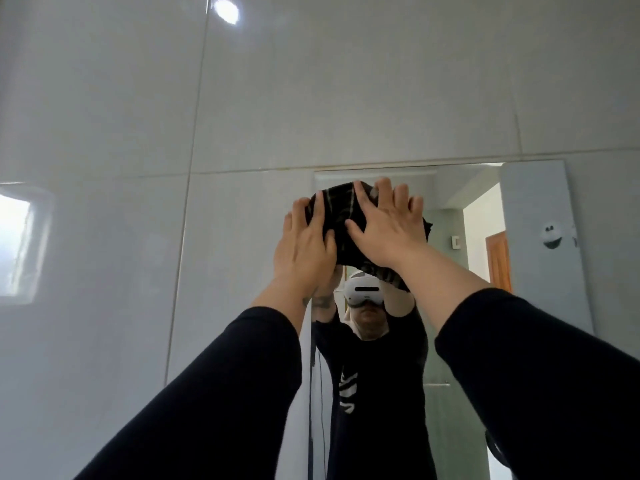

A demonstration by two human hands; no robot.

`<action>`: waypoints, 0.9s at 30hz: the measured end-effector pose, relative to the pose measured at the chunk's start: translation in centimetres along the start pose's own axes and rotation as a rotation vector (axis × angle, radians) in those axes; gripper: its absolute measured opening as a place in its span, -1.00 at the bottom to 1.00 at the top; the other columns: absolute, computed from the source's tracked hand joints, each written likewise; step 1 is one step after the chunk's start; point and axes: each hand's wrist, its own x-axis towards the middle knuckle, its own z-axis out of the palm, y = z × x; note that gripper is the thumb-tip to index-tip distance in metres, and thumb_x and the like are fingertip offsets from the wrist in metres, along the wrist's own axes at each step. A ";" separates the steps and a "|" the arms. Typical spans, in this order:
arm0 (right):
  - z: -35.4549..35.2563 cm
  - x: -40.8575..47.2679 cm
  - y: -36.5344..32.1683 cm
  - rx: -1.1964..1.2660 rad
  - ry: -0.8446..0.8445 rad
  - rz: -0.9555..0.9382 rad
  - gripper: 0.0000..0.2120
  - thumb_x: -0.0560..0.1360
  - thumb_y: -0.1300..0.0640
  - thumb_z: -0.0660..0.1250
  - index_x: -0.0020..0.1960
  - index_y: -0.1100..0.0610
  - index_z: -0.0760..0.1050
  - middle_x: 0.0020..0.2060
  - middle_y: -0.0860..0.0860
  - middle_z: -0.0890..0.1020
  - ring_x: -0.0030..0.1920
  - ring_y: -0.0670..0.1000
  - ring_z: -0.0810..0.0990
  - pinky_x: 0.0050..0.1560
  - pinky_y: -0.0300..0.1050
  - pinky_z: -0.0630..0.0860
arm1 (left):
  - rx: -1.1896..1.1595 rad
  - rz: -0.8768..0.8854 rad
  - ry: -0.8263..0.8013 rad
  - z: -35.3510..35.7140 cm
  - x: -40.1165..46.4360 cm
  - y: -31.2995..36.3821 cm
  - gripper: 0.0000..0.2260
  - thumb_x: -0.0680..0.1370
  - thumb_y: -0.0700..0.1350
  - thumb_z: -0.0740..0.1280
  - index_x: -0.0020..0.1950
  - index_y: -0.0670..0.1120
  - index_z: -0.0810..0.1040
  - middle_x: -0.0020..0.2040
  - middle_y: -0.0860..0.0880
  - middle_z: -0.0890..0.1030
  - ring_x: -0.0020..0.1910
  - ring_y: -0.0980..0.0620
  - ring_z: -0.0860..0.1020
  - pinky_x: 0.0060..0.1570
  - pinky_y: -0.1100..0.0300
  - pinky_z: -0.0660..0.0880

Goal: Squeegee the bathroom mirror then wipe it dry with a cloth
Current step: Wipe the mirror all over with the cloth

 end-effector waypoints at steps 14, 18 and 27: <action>6.2 0.1 0.8 -0.071 0.205 -0.473 -0.48 0.58 0.04 -0.04 0.53 0.06 0.18 0.51 -0.04 0.23 0.52 -0.07 0.14 0.49 0.18 0.01 | 0.044 0.050 -0.173 4.2 0.2 -4.4 -0.42 0.62 0.07 0.01 0.53 0.04 -0.24 0.55 0.07 -0.24 0.52 0.06 -0.24 0.45 -0.17 -0.15; 5.8 1.2 0.5 -0.096 0.154 -0.428 -0.47 0.59 -0.09 -0.13 0.55 -0.07 0.07 0.55 -0.10 0.10 0.54 -0.10 0.02 0.50 0.21 -0.08 | -0.024 0.019 -0.037 3.8 -0.6 -5.2 -0.48 0.63 0.04 -0.01 0.54 0.11 -0.17 0.57 0.09 -0.14 0.52 0.10 -0.20 0.45 -0.19 -0.17; 5.1 4.8 -2.2 -0.097 0.161 -0.201 -0.45 0.56 -0.30 -0.22 0.53 -0.24 -0.09 0.57 -0.05 -0.14 0.55 -0.04 -0.23 0.43 0.37 -0.24 | 0.016 -0.080 0.103 4.9 -2.7 -4.2 -0.46 0.61 0.10 -0.12 0.54 -0.02 -0.20 0.56 0.03 -0.20 0.51 0.11 -0.26 0.44 -0.18 -0.23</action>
